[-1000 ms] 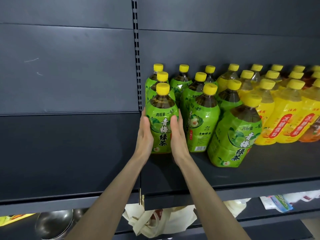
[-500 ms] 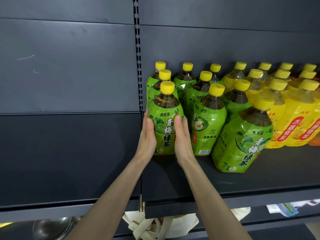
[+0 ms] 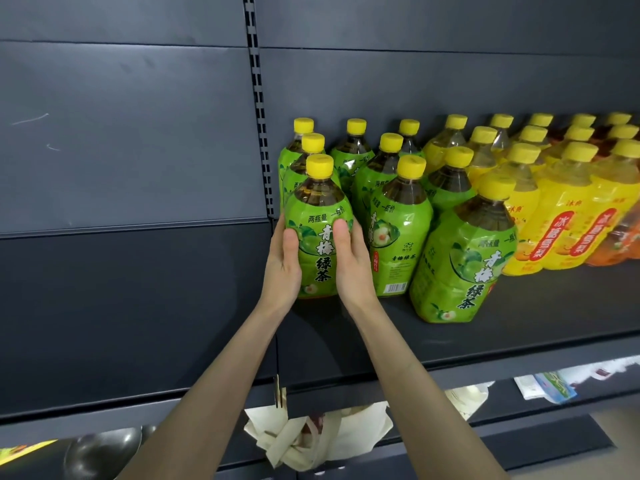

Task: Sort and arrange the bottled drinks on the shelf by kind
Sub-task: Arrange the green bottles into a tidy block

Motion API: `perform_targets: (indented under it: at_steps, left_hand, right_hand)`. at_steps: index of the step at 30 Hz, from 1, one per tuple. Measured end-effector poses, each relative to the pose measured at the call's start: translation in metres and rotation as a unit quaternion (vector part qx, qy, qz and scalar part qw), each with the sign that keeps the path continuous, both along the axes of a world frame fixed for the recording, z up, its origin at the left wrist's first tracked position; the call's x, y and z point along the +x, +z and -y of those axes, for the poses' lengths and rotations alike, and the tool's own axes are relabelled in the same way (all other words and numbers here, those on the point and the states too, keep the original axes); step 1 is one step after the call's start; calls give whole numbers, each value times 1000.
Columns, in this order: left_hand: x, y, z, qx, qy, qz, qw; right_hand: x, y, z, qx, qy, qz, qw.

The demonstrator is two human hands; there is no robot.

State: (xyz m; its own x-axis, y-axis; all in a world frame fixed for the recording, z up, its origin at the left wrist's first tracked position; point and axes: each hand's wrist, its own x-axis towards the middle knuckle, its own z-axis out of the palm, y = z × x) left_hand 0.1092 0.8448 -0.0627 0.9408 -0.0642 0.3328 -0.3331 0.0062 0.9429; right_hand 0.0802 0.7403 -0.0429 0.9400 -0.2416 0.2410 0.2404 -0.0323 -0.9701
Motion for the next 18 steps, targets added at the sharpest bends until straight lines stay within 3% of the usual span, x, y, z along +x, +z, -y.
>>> perform_targets:
  at_steps: [4, 9, 18]
  left_hand:
    - [-21, 6, -9, 34, 64, -9, 997]
    - [-50, 21, -15, 84, 186, 69, 977]
    - [-95, 49, 53, 53, 184, 81, 978]
  right_hand:
    - [-19, 7, 4, -72, -76, -4, 994]
    - [-49, 23, 14, -145, -134, 39, 980]
    - [-100, 46, 94, -171, -143, 148, 963]
